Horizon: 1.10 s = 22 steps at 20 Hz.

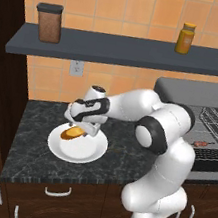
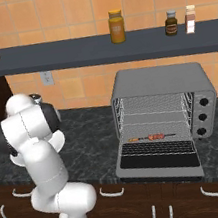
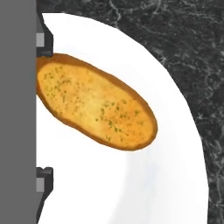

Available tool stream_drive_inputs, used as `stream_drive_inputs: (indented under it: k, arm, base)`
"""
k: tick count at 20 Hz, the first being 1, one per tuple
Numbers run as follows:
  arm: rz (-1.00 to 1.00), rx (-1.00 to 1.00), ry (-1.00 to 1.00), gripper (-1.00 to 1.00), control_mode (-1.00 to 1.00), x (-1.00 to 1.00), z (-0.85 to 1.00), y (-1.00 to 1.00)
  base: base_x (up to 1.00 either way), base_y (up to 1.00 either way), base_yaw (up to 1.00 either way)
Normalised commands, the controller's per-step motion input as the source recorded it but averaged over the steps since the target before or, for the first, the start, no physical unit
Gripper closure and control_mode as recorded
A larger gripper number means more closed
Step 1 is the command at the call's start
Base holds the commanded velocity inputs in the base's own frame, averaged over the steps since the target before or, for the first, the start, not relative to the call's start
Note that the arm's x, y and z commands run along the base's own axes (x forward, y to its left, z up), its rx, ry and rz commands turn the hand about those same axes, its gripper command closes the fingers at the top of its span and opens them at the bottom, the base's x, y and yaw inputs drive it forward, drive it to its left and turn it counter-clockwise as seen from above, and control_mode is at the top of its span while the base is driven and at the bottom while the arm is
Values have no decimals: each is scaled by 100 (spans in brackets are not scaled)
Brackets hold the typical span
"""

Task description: Pick up the kebab skewer and baguette bread, and place them inside the toaster oven. Close the toaster oven door and start by setting the timer.

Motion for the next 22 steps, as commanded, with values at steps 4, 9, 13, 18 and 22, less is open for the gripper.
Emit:
stream_drive_inputs:
  k: [4,9,13,18,22]
  arm:
    - [0,0,0,-100,-100,26,-19,13]
    - [0,-2,0,-100,-100,15,-19,1]
    - [0,-3,0,-100,-100,8,-22,4]
    - [0,-2,0,-100,-100,11,-15,7]
    - [0,-1,0,-100,-100,8,-21,14]
  base:
    - [0,0,0]
    - [0,0,0]
    - [0,0,0]
    - [0,0,0]
    - [0,0,0]
